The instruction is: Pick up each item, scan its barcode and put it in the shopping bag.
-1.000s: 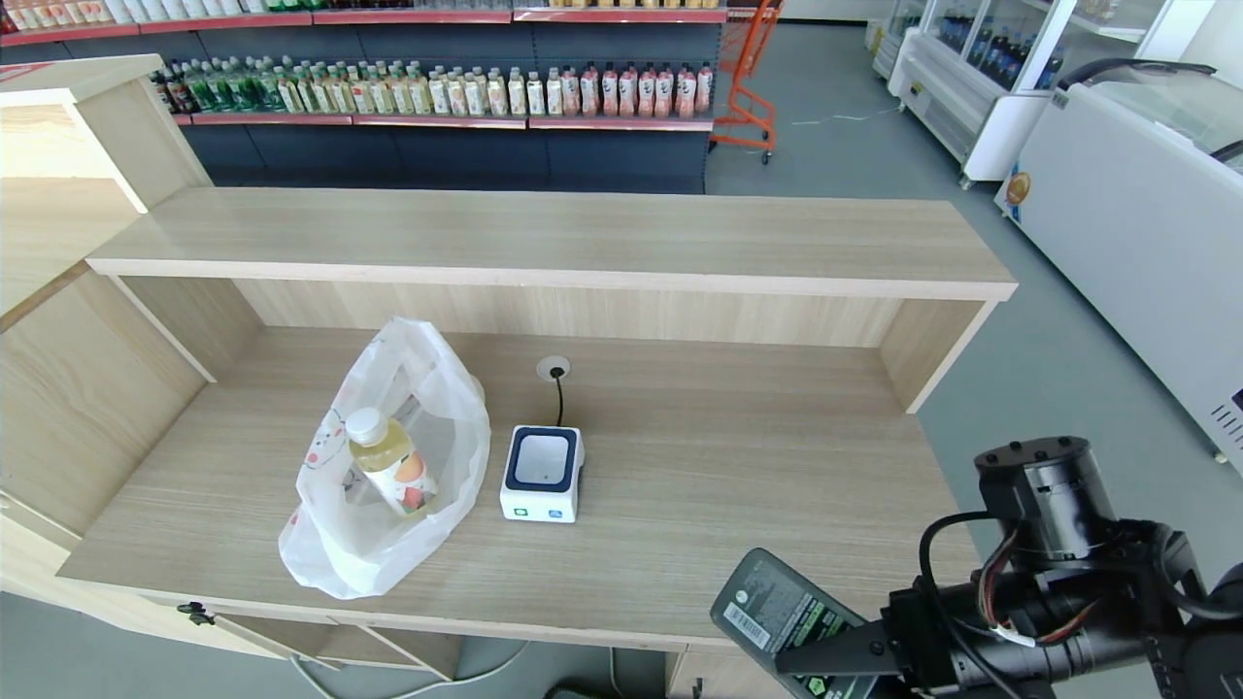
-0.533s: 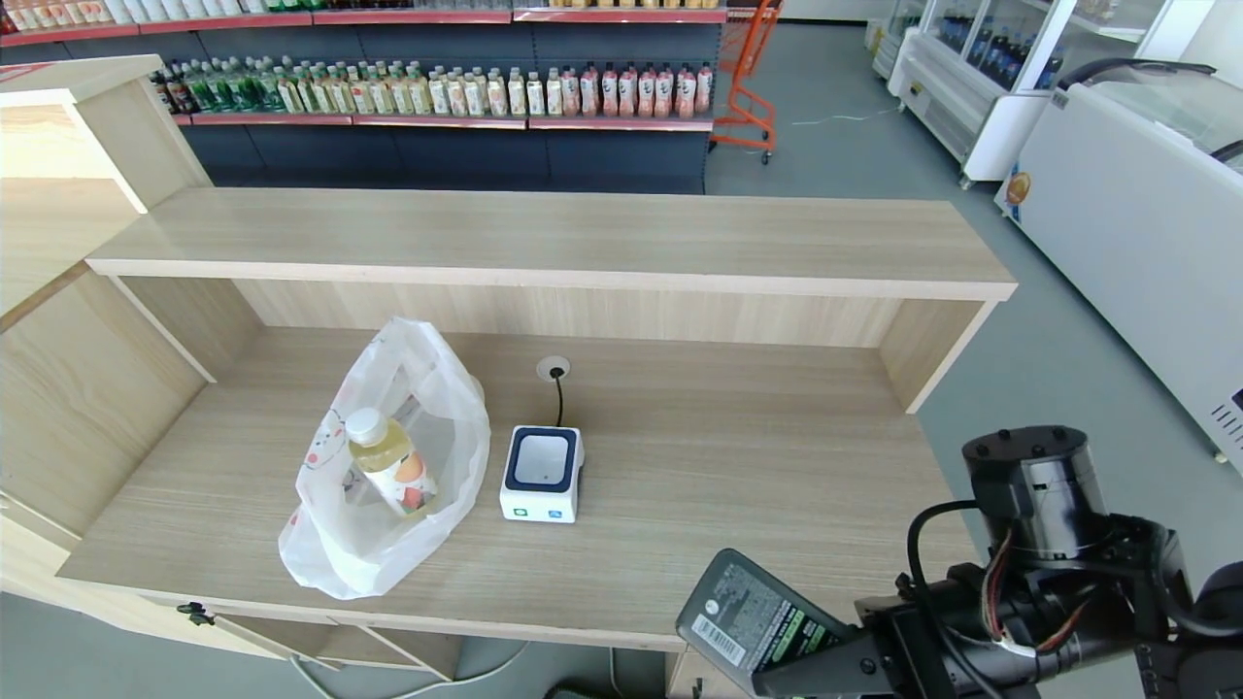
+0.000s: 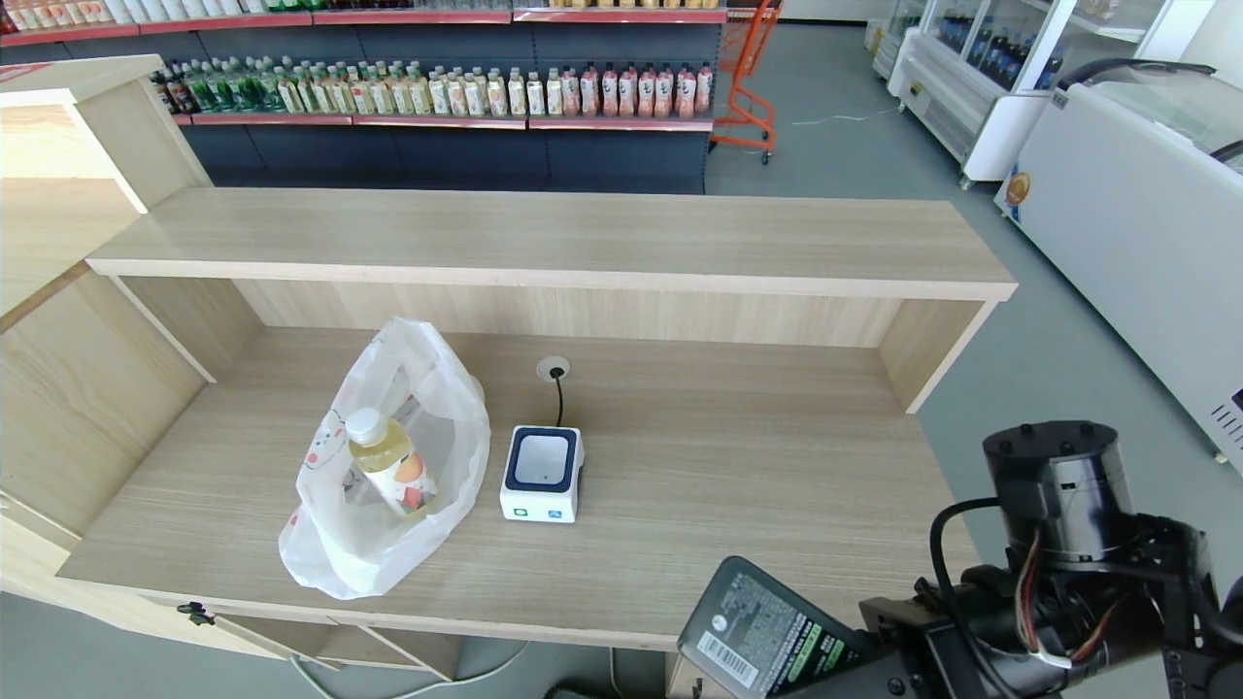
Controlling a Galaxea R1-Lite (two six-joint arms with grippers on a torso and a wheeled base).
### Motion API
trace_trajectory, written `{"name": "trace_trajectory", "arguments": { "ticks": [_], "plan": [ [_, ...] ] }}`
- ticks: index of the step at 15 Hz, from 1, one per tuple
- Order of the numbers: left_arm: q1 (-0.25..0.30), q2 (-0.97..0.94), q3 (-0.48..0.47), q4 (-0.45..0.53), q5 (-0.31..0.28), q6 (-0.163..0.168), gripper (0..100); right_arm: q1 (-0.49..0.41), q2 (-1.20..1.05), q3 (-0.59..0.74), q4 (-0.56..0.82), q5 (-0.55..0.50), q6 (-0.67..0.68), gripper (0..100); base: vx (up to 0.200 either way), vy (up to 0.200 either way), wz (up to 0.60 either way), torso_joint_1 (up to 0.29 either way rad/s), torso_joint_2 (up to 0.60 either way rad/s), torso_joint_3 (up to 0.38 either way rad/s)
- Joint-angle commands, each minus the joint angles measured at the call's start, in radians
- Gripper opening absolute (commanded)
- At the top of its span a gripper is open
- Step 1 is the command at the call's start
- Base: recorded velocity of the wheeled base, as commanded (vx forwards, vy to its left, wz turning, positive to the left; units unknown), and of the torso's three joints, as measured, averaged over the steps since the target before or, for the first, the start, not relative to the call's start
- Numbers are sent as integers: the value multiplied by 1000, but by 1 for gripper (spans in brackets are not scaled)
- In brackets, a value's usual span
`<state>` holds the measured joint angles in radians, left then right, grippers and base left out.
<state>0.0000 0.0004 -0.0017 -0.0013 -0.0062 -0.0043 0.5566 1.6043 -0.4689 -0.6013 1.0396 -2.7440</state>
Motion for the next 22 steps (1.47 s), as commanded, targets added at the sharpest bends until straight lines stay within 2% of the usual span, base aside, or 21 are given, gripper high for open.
{"name": "trace_trajectory", "arguments": {
  "ticks": [1, 9, 14, 15, 16, 17, 18, 19, 20, 22],
  "plan": [
    [0, 0, 0, 0, 0, 0, 100, 0, -17, 3, 0, 0, -2, 0, 0, 0, 0, 0, 0, 0],
    [0, 0, 0, 0, 0, 0, 100, -1, -26, 4, 0, 4, -8, 0, 0, 0, 0, 0, 0, 0],
    [0, 0, 0, 0, 0, 0, 100, -7, -24, 4, 6, 46, -13, 0, 0, 0, 0, 0, 0, 0],
    [0, 0, 0, 0, 0, 0, 100, -20, -35, -22, 18, 43, 92, 0, 0, 0, 0, 0, 0, 0],
    [0, 0, 0, 0, 0, 0, 100, -41, -64, -42, 21, 37, 279, 0, 0, 0, 0, 0, 0, 0],
    [0, 0, 0, 0, 0, 0, 100, -118, -115, -46, 21, 2, 524, 0, 0, 0, 0, 0, 0, 0],
    [0, 0, 0, 0, 0, 0, 100, -173, -158, -34, 23, -41, 678, 0, 0, 0, 0, 0, 0, 0],
    [0, 0, 0, 0, 0, 0, 100, -265, -242, -11, 8, -113, 955, 0, 0, 0, 0, 0, 0, 0],
    [0, 0, 0, 0, 0, 0, 100, -374, -287, 10, 23, -130, 1118, 0, 0, 0, 0, 0, 0, 0],
    [0, 0, 0, 0, 0, 0, 100, -451, -360, 21, 121, -135, 1483, 0, 0, 0, 0, 0, 0, 0]
  ]
}}
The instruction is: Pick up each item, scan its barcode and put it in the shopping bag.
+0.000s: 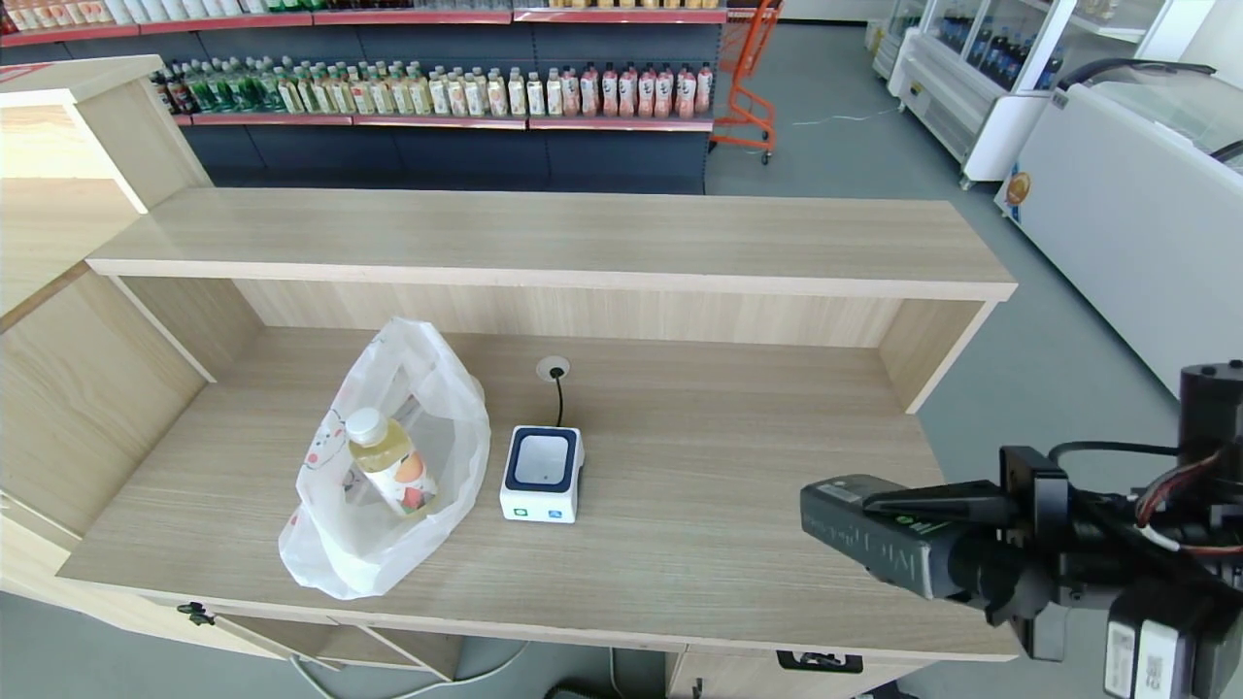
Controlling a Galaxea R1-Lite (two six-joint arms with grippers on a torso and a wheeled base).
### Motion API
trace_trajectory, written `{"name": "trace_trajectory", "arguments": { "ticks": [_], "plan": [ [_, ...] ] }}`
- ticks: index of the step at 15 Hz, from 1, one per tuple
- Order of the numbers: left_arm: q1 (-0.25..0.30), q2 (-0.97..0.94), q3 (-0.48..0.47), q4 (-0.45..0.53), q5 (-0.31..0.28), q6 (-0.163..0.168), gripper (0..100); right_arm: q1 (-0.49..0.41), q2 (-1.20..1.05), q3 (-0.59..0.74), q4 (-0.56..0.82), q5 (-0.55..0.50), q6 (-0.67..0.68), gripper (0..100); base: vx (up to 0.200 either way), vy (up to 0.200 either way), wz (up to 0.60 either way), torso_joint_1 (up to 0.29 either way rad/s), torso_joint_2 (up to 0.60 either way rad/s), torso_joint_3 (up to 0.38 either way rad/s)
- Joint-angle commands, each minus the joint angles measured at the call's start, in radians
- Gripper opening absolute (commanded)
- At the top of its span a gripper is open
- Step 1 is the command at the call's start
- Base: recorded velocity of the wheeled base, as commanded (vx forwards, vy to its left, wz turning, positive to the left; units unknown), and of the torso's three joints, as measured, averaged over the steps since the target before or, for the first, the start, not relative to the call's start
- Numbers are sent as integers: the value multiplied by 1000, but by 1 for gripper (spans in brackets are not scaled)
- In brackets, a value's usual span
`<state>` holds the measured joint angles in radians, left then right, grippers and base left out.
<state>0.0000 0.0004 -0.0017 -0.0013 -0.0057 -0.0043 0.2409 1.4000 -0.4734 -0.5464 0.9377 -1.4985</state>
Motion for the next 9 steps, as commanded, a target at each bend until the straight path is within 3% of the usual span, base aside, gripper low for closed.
{"name": "trace_trajectory", "arguments": {
  "ticks": [1, 2, 6, 9],
  "plan": [
    [0, 0, 0, 0, 0, 0, 100, -141, -168, 24, 105, -43, 356, 0, 0, 0, 0, 0, 0, 0],
    [0, 0, 0, 0, 0, 0, 100, -143, -176, 24, 135, -77, 475, 0, 0, 0, 0, 0, 0, 0],
    [0, 0, 0, 0, 0, 0, 100, -141, -167, -16, 128, -135, 1253, 0, 0, 0, 0, 0, 0, 0],
    [0, 0, 0, 0, 0, 0, 100, -141, -150, -30, 128, -237, 1724, 0, 0, 0, 0, 0, 0, 0]
  ]
}}
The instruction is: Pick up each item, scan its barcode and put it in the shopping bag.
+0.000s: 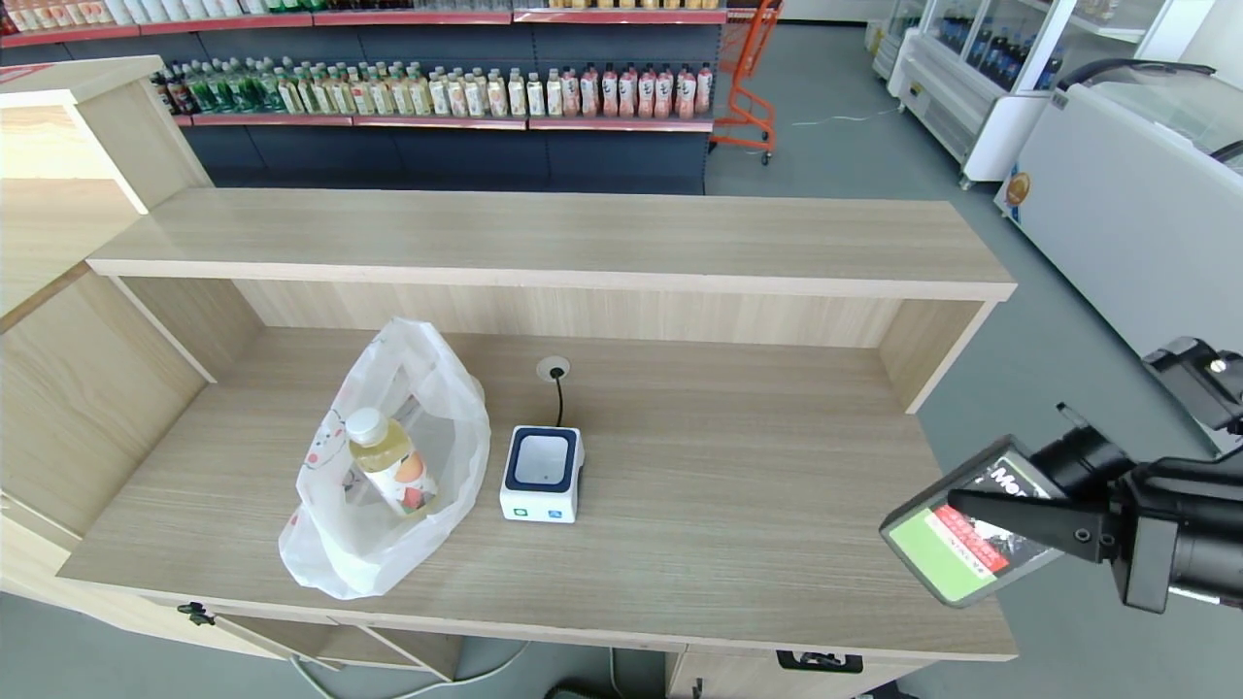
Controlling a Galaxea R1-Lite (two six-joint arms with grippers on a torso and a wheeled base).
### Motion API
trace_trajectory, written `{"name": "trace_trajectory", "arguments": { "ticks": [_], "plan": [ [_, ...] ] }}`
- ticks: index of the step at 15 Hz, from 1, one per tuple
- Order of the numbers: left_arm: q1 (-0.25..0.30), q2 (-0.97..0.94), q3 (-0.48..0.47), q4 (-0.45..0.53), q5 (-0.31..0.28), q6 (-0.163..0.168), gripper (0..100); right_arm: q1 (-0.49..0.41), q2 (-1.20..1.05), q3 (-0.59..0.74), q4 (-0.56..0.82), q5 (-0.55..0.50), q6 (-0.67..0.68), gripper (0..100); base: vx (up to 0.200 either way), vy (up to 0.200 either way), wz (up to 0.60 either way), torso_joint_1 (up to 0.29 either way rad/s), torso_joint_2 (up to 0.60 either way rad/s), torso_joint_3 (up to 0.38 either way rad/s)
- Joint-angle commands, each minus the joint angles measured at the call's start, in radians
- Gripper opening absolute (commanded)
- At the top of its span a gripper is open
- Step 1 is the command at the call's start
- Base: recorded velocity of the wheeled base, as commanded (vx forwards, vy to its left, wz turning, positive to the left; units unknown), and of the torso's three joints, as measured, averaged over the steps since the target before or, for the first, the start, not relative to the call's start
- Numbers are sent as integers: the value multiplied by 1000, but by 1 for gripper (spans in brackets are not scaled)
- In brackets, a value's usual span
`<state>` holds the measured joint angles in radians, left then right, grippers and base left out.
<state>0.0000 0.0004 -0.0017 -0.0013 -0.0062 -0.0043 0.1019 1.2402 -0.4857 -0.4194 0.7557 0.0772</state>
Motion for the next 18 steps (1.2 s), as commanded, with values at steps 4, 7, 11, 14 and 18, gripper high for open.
{"name": "trace_trajectory", "arguments": {
  "ticks": [4, 7, 11, 14, 18],
  "plan": [
    [0, 0, 0, 0, 0, 0, 100, -1, 33, 1, 2, -150, 452, 0, 0, 0, 0, 0, 0, 0],
    [0, 0, 0, 0, 0, 0, 100, -2, 24, 13, 1, -151, 518, 0, 0, 0, 0, 0, 0, 0],
    [0, 0, 0, 0, 0, 3, 100, -2, 4, 33, 2, -150, 518, 0, 0, 50, 0, 1, 1, -1],
    [0, 0, 0, 0, 0, 4, 100, -2, -2, 36, 2, -150, 516, 0, 0, 200, 0, 2, 5, 2],
    [0, 0, 0, 0, 0, 4, 100, -2, 1, 56, 2, -151, 392, 0, 0, 200, 0, 0, 2, 6]
  ]
}}
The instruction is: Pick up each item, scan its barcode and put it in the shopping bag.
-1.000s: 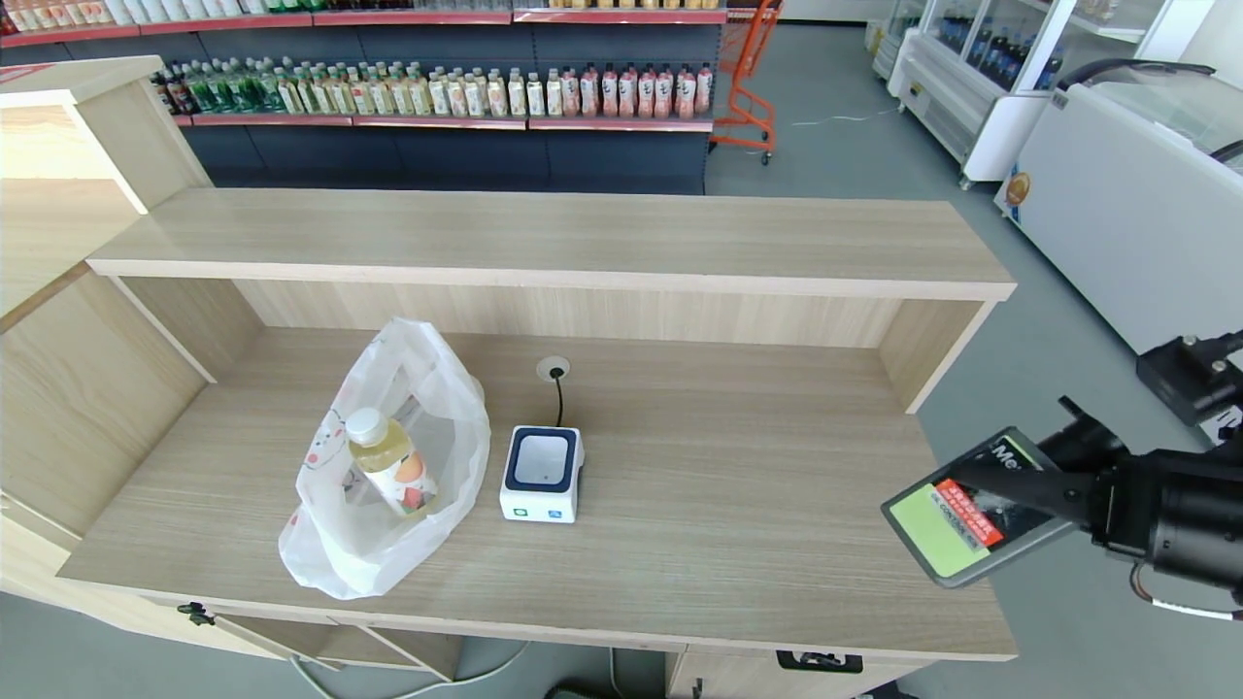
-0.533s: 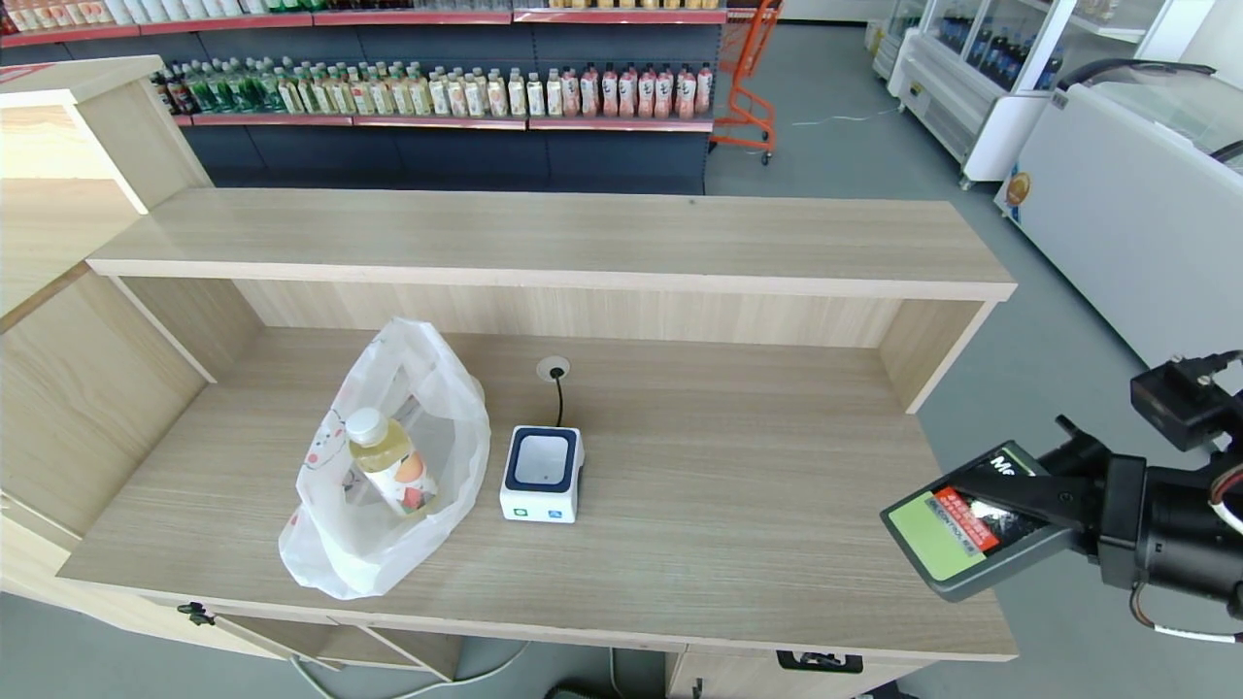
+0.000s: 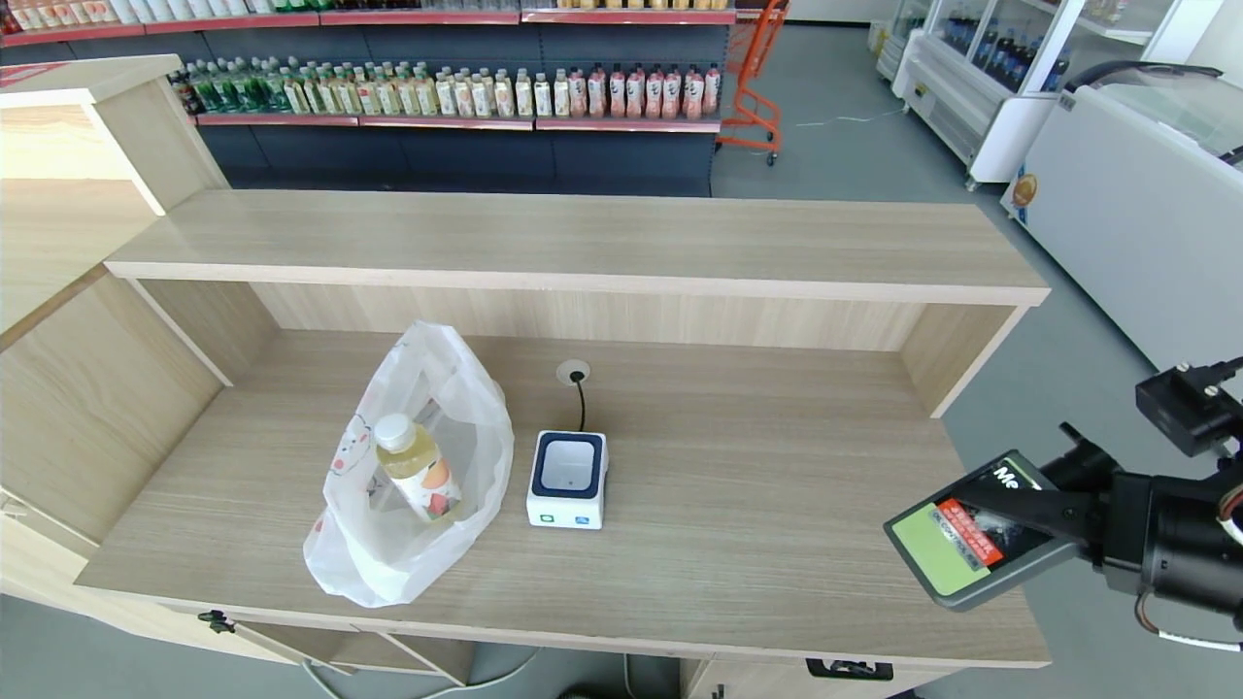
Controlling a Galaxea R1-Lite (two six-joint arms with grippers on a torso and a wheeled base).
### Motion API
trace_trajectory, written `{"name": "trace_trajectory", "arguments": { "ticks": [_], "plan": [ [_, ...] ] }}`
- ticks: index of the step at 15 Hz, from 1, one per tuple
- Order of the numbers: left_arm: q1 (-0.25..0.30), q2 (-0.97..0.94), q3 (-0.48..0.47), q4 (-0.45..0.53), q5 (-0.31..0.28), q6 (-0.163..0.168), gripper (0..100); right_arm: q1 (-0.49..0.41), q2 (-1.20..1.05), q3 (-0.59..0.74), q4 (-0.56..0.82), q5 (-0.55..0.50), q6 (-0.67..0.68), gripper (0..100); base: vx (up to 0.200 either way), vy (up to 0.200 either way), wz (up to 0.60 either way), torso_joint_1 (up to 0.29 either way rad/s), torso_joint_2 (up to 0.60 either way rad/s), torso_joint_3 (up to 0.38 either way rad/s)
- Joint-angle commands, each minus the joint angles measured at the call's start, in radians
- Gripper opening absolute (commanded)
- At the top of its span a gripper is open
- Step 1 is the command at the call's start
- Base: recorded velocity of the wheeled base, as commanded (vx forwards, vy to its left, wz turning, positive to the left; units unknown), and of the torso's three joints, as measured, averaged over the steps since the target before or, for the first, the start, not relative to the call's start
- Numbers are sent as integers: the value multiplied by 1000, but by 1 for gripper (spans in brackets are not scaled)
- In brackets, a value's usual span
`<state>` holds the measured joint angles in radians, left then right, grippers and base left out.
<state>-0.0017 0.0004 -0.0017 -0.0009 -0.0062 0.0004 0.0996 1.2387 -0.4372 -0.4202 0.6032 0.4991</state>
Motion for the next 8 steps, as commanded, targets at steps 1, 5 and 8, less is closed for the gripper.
{"name": "trace_trajectory", "arguments": {
  "ticks": [1, 5, 8],
  "plan": [
    [2, 0, 0, -1, 0, 1, 100, 0, 7, 6, 3, 3, -44, 0, 0, 200, 0, 2, -2, -2],
    [2, 0, 0, -1, 0, 3, 100, 0, 42, -9, -3, -2, -70, 0, 0, 200, 0, 4, 2, 4],
    [2, 0, 0, -1, 0, -2, 100, -1, 56, -11, -12, 0, -108, 0, 0, 0, 0, 0, 0, 0]
  ]
}}
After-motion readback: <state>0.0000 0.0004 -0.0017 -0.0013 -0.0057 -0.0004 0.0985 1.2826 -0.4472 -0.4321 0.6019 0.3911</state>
